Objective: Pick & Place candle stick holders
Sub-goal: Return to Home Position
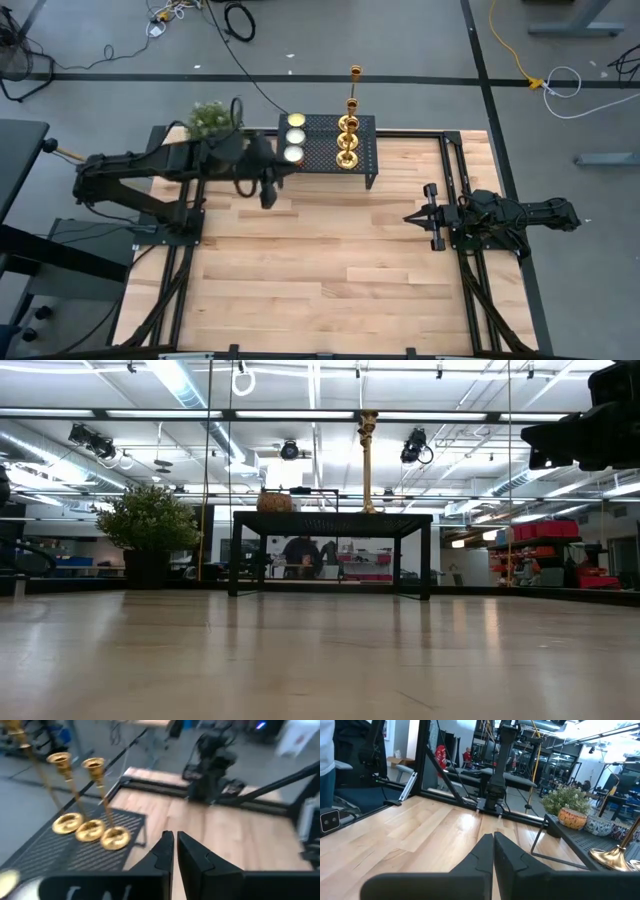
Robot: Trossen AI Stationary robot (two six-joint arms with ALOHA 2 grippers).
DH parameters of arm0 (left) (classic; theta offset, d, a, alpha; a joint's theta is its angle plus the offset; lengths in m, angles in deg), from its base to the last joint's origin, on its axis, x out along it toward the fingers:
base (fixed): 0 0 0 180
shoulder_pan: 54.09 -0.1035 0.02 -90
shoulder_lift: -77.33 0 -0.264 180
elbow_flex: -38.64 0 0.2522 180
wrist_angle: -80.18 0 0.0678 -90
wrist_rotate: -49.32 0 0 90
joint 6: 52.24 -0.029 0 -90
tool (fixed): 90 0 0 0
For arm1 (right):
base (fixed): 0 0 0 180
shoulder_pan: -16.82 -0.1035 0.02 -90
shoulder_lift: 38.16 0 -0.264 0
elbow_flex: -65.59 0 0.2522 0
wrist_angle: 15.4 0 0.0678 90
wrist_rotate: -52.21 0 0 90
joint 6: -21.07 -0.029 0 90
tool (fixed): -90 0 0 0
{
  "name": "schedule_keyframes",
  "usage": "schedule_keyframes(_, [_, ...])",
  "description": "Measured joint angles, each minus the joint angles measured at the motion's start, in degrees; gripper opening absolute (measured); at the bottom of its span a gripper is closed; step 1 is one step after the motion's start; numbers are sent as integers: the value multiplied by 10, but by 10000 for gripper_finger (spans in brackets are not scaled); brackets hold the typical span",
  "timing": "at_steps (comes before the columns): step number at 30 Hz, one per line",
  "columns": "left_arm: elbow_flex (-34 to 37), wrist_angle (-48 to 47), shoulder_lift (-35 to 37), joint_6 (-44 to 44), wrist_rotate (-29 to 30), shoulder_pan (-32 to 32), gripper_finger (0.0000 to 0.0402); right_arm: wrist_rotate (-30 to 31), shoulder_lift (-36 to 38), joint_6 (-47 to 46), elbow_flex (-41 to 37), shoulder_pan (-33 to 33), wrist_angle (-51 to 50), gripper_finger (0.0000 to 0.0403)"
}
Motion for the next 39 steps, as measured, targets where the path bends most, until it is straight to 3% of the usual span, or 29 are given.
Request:
schedule_keyframes(7, [191, 239, 98, -24, -86, 29, 28, 0, 0, 0, 0, 0, 0, 13])
schedule_keyframes(11, [285, 340, 158, -33, -105, 42, 28, 0, 0, 0, 0, 0, 0, 13])
schedule_keyframes(18, [387, 386, 267, -27, -106, 60, 28, 0, 0, 0, 0, 0, 0, 13])
schedule_keyframes(30, [547, 552, 416, -48, -105, 59, 28, 0, 0, 0, 0, 0, 0, 13])
schedule_keyframes(39, [675, 579, 543, -43, -96, 52, 28, 0, 0, 0, 0, 0, 0, 13])
